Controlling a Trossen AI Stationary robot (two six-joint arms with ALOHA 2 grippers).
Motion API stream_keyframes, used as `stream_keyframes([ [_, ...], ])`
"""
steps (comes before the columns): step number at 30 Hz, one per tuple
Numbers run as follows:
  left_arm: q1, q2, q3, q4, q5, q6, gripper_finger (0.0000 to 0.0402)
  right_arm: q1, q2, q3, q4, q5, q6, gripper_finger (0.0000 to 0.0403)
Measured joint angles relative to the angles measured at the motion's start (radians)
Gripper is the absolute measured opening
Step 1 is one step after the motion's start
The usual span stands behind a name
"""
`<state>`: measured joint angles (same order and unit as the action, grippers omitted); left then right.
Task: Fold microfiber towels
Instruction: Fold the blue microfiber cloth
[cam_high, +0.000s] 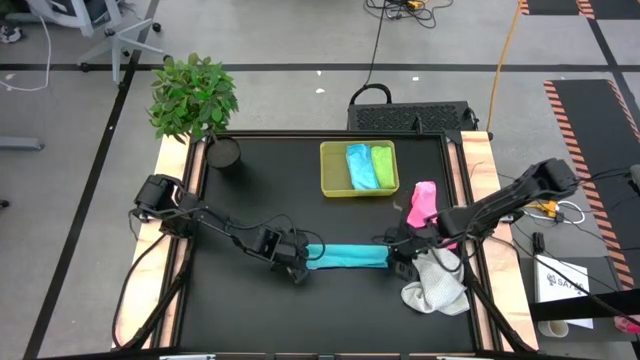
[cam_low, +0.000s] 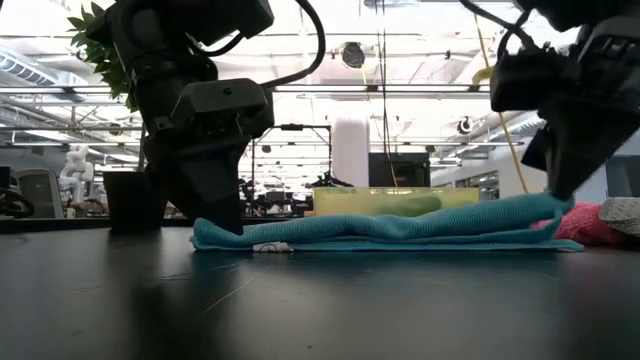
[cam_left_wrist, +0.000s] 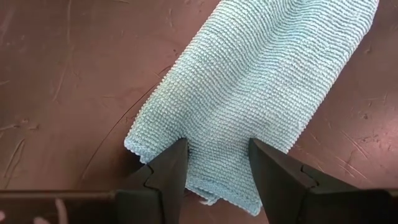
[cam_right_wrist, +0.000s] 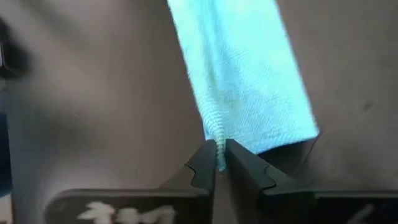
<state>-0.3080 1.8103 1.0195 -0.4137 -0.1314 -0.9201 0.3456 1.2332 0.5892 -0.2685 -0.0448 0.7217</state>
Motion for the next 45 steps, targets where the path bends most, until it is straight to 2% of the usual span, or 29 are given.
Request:
stream_keyframes([
  [5, 0.001, 0.000, 0.000, 0.000, 0.010, -0.001, 0.0177, -0.021, 0.007, 0.000, -0.002, -0.010, 0.000, 0.0087],
  [11, 0.001, 0.000, 0.000, -0.003, 0.015, -0.007, 0.0177, -0.069, -0.053, 0.000, -0.087, -0.012, -0.003, 0.0164],
  [16, 0.001, 0.000, 0.000, -0.002, 0.016, -0.007, 0.0177, -0.104, -0.140, 0.000, -0.077, -0.012, 0.085, 0.0186],
  [21, 0.001, 0.000, 0.000, -0.002, 0.018, -0.008, 0.0177, -0.095, -0.114, 0.000, 0.089, -0.009, 0.124, 0.0142],
  [24, 0.001, 0.000, -0.001, -0.002, 0.019, -0.009, 0.0177, -0.095, -0.048, 0.000, 0.158, -0.005, 0.134, 0.0091],
  [28, 0.001, 0.000, -0.001, -0.001, 0.019, -0.010, 0.0177, -0.103, 0.065, 0.000, 0.333, 0.020, 0.114, 0.0014],
  [32, 0.001, 0.000, -0.001, -0.001, 0.020, -0.011, 0.0177, -0.103, 0.192, 0.000, 0.545, 0.043, 0.107, 0.0009],
  [35, 0.003, 0.000, -0.001, -0.001, 0.021, -0.010, 0.0177, -0.103, 0.284, 0.001, 0.628, 0.039, 0.114, 0.0002],
  [40, 0.007, 0.000, -0.001, -0.001, 0.031, -0.003, 0.0177, -0.092, 0.384, 0.007, 0.629, -0.025, 0.131, 0.0001],
  [45, 0.008, 0.000, -0.001, -0.002, 0.035, 0.000, 0.0177, -0.080, 0.402, 0.011, 0.538, -0.103, 0.125, 0.0000],
])
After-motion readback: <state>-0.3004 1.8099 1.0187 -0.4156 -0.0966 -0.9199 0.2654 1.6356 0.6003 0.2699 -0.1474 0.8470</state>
